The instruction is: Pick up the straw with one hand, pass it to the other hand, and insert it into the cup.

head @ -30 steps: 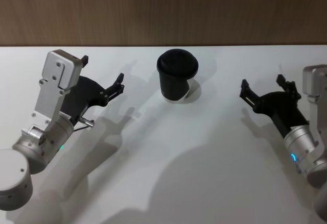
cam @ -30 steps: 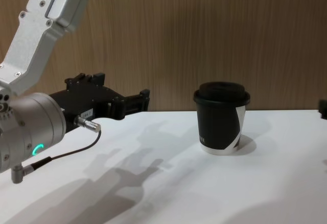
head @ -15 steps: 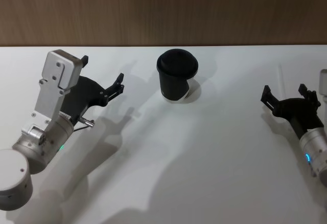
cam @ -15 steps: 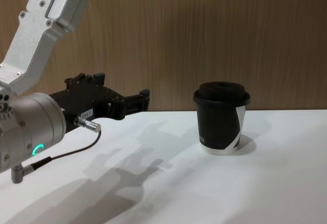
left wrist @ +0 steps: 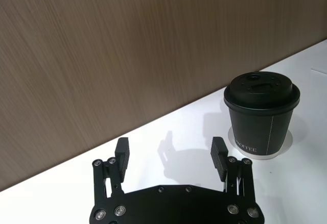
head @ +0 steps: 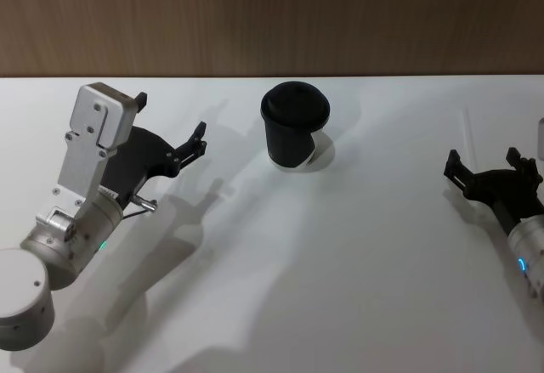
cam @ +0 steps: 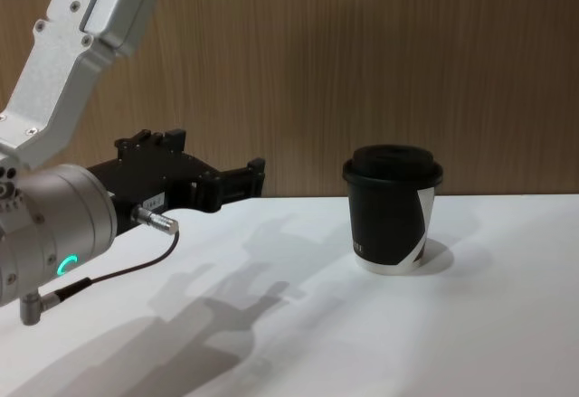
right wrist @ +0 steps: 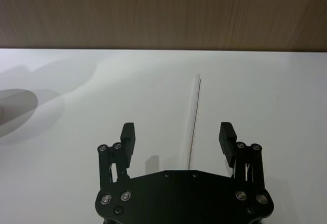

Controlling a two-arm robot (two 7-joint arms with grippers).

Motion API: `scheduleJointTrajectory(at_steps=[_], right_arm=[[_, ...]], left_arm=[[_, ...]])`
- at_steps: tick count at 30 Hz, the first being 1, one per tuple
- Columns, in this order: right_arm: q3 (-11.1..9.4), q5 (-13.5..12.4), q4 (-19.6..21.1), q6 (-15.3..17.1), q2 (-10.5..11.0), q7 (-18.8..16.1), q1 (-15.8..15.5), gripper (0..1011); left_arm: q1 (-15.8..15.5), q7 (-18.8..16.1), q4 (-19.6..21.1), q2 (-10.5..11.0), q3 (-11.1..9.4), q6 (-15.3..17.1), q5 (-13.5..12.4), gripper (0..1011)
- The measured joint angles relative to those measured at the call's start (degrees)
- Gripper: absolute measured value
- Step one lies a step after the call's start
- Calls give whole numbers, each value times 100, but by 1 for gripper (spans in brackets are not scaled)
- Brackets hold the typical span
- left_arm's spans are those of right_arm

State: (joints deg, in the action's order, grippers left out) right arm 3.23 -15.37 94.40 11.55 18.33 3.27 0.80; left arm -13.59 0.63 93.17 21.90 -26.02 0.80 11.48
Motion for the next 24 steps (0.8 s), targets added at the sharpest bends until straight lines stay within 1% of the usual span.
scheduleJointTrajectory(at_steps=[11,24], right_arm=[[-48,-46,-113,298,17,-162,64,1001],[-77,-84,-291,447,-8,-286,164,1001]], left_arm=[[0,0,0,0,0,0,0,1003],[0,0,0,0,0,0,0,1002]])
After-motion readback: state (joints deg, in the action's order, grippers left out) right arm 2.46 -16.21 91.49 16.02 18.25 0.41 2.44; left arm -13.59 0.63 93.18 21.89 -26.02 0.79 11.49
